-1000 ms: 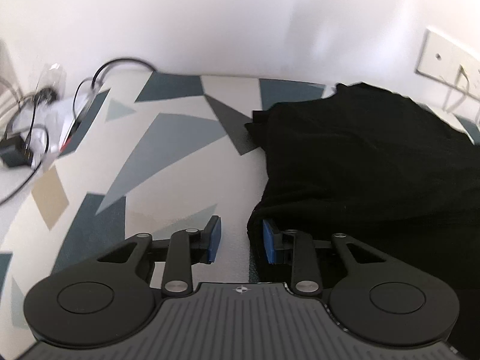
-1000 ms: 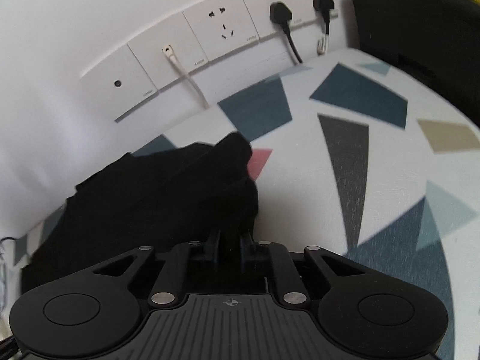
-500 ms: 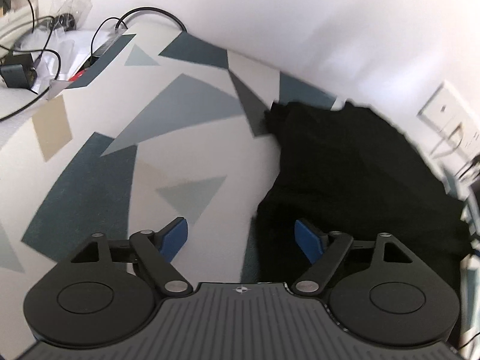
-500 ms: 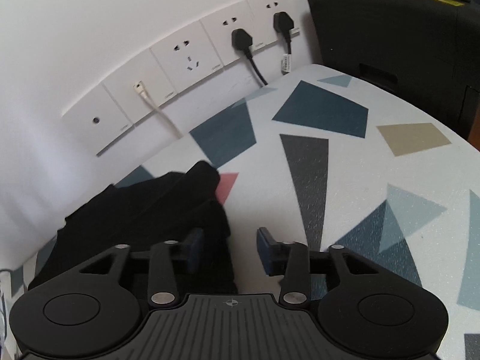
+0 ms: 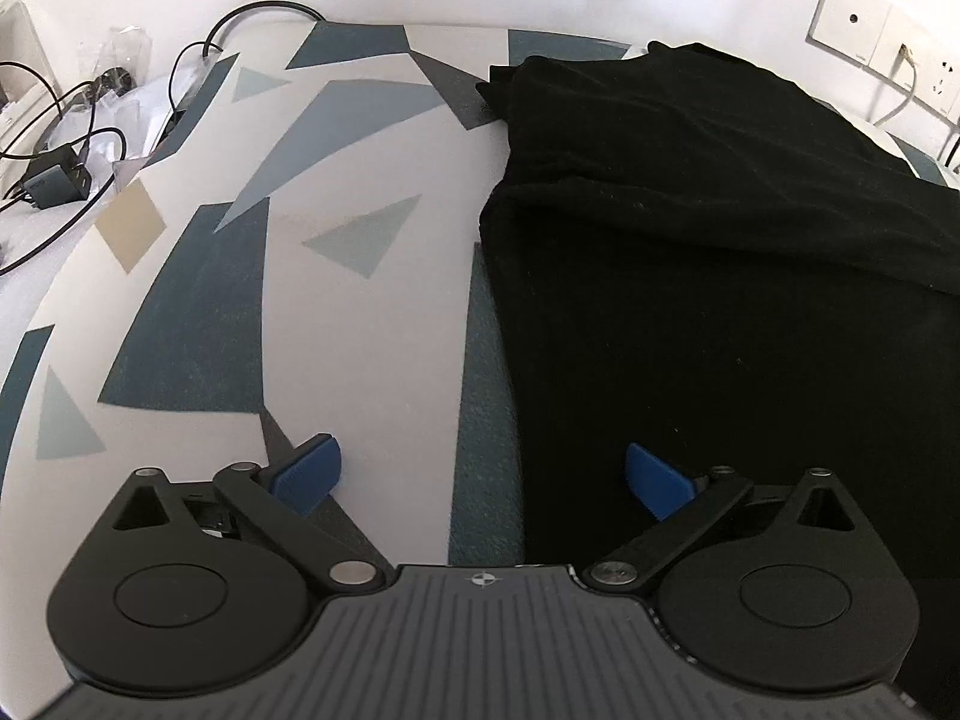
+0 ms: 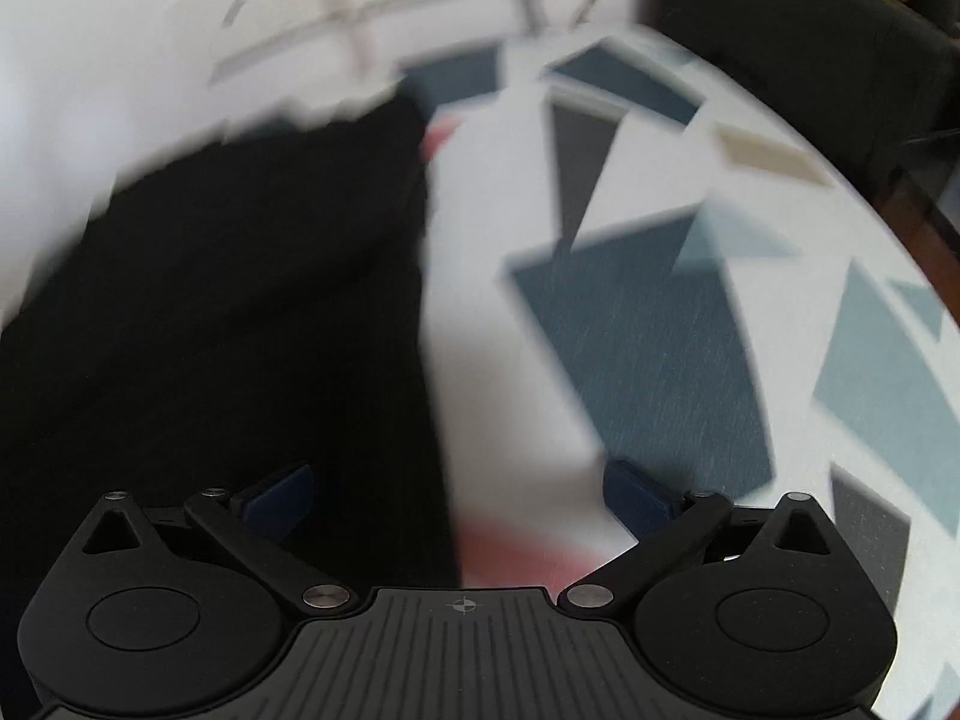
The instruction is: Fold clothes
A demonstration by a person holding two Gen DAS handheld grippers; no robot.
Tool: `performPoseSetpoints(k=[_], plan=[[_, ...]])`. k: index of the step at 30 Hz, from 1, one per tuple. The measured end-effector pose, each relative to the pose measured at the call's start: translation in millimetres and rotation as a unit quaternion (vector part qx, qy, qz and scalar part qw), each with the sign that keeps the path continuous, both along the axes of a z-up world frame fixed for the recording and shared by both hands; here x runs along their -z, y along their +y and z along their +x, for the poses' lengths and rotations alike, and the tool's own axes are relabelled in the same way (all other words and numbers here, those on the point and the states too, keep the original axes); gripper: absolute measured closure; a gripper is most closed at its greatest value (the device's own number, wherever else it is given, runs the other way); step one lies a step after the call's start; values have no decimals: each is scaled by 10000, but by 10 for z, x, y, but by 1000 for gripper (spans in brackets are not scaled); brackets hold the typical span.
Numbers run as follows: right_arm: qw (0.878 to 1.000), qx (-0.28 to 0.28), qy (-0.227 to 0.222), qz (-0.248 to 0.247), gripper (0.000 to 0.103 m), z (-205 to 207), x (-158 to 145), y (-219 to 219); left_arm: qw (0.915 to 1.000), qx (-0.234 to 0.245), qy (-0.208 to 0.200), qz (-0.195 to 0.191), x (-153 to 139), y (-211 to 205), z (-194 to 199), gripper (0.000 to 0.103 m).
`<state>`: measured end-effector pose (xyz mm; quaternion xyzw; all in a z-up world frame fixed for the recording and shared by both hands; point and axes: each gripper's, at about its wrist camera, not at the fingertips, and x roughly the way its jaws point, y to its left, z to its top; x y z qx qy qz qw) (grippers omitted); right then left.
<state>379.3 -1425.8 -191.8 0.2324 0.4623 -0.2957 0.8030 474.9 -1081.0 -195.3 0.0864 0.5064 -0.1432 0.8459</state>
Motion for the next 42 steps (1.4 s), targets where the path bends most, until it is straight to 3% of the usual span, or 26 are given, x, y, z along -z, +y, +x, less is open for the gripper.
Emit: performPoseSetpoints(k=[2,6,17,22,29,42], plan=[[9989,-282,261,-266,1,14,39,157,10000,-65,38,15,-7,-22,20,0],[9987,-344,173,-346,1,2,51,254,9999,-68,106,44,-19,-42,28,0],[9994,-27,231,-255,1,-21,47,260,9997,240,-79,-27,-23,66,-162,0],[9989,203,424,-87,1,73,35,221,9956,910,-222,35,-22,-48,-229,0],[9992,118,355,-161,1,87,46,222,9955,933,-138,-41,-28,-42,-215,0],[9988,278,89,-402,1,4,54,314,9943,980,-385,-148,1,-1,-286,0]])
